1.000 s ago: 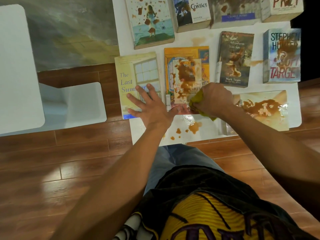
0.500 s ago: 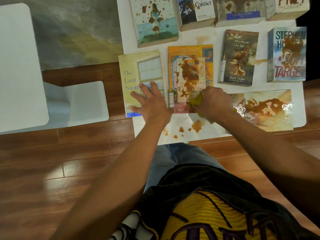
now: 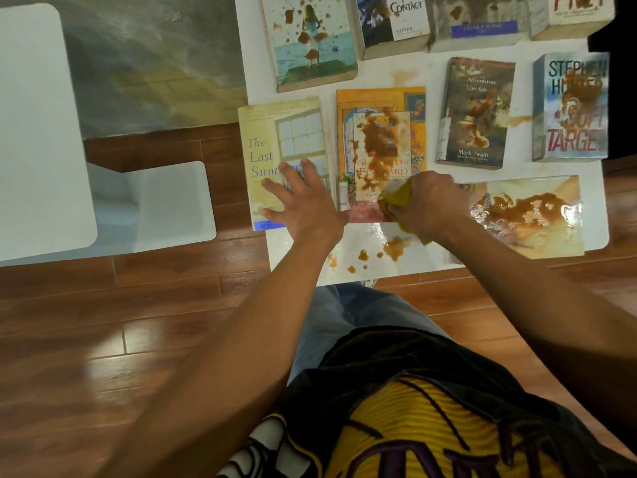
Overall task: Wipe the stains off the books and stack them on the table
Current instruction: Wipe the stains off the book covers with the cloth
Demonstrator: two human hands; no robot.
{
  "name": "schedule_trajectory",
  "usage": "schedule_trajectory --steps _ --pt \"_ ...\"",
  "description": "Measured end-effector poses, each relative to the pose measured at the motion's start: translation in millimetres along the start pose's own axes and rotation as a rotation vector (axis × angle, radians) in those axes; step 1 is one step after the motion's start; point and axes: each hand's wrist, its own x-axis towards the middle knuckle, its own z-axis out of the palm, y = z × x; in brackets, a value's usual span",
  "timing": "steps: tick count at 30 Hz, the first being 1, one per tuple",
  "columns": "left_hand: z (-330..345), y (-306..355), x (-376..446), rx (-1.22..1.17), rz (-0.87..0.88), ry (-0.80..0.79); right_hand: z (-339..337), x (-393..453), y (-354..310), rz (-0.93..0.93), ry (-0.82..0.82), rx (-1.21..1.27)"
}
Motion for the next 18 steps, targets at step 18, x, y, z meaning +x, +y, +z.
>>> schedule_trajectory --steps 18 --pt "6.6 -2.3 0.7 -0.008 0.002 0.014 5.0 5.2 3.9 0.136 0.09 0.13"
